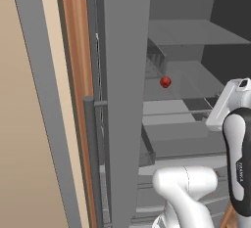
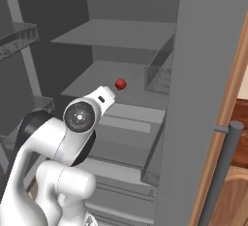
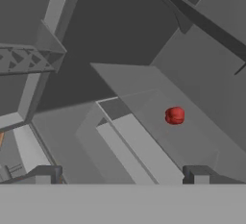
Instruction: Take the cheese, fish, and bell pepper from the fridge and place them on the plate on the dining counter to create an appetizer plate.
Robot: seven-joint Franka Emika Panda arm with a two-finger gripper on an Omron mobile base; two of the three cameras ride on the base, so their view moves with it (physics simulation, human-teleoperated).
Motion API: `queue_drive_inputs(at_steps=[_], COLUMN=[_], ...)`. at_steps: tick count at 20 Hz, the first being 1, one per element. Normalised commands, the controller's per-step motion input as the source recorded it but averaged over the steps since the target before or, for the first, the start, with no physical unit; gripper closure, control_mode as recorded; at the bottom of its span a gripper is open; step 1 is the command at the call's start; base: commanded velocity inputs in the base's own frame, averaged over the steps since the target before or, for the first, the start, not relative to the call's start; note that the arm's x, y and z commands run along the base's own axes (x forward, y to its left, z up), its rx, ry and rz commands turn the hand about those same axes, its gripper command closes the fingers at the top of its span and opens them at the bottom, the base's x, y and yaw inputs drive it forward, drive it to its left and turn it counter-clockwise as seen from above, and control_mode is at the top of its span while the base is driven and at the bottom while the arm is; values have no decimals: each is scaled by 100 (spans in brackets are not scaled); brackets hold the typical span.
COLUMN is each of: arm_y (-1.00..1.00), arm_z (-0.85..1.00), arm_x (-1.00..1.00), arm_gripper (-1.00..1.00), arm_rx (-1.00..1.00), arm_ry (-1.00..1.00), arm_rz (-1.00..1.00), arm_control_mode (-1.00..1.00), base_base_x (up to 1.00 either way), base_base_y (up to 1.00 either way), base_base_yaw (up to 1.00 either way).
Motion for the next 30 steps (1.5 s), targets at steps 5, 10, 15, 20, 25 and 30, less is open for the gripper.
queue_drive_inputs(at_steps=[5, 10, 15, 20, 25, 30], arm_y=[0, 0, 0, 4, 3, -7], arm_z=[0, 0, 0, -1, -15, -4], arm_x=[0, 0, 26, 56, 33, 10], arm_gripper=[-100, -100, -100, -100, -100, -100], arm_rx=[0, 0, 0, 0, 12, 29], arm_ry=[0, 0, 1, 5, -1, -1], arm_rz=[0, 0, -1, -16, -28, -31], arm_control_mode=[100, -100, -100, -100, -100, -100], base_base_x=[4, 0, 0, 0, 0, 0], base_base_y=[-1, 0, 0, 0, 0, 0], base_base_yaw=[4, 0, 0, 0, 0, 0])
